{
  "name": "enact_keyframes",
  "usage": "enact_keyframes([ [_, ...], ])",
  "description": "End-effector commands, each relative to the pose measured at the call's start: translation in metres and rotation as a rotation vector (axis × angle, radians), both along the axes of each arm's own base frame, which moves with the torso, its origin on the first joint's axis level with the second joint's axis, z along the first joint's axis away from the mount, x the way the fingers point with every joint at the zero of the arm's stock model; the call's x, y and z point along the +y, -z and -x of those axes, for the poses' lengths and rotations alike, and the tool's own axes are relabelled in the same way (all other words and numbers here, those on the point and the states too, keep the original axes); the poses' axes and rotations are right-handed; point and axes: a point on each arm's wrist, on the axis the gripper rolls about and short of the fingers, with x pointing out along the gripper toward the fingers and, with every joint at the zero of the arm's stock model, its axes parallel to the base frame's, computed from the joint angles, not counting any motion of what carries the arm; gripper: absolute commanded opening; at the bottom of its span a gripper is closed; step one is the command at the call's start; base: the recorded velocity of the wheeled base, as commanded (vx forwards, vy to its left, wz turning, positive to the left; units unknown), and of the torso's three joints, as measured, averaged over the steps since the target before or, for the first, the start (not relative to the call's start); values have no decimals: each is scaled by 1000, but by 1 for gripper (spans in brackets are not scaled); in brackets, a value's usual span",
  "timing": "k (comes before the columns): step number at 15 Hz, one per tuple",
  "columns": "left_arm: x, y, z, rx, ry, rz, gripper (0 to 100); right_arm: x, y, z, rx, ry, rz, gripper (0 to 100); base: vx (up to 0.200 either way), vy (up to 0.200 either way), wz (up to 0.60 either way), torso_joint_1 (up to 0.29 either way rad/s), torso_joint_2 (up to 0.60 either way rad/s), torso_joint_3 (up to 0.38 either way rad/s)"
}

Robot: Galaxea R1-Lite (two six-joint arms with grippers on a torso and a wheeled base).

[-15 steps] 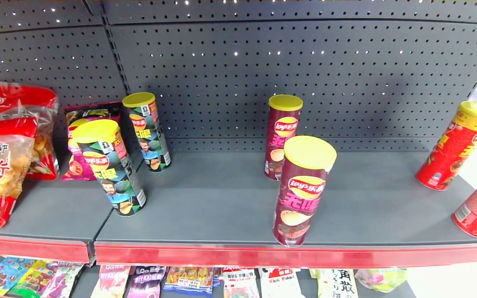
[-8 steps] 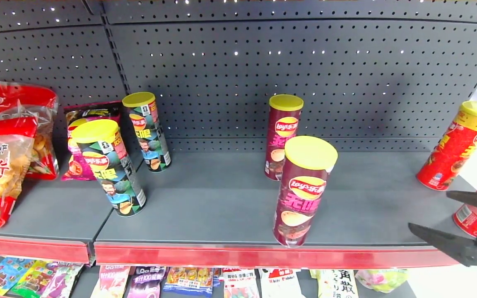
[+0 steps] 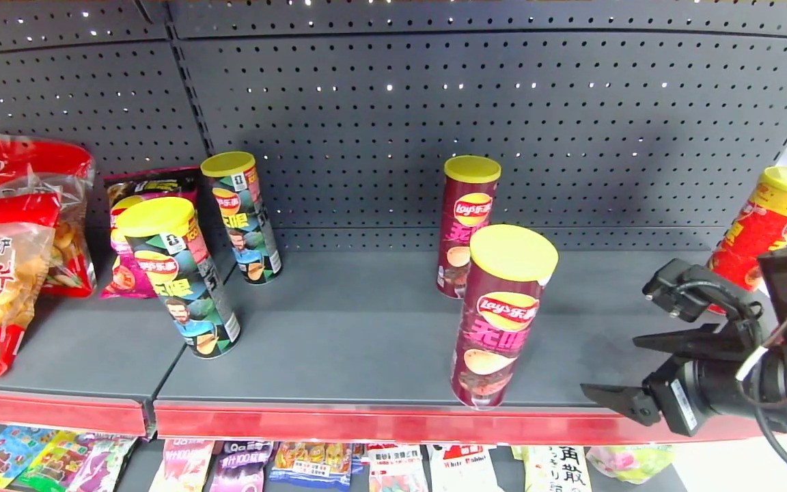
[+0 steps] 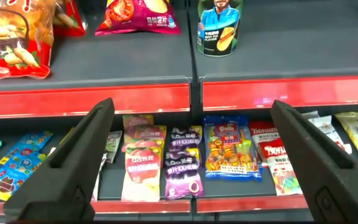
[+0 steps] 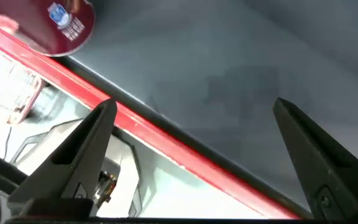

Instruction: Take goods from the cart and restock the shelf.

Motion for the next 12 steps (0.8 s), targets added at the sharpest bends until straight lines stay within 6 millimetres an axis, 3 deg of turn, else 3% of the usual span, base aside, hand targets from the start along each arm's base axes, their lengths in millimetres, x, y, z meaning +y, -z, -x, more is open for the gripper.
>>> enact_keyframes([
  [1,0,0,0,3,0,0,100,9,6,-11,32,-19,11,100,0,0,0,0,0,0],
  [4,0,0,0,3,0,1,100,31,6,-16,48,-74,-3,100,0,0,0,0,0,0],
  [12,0,0,0,1,-2,1,100,44,11,-39,71,-77,9,100,0,0,0,0,0,0],
])
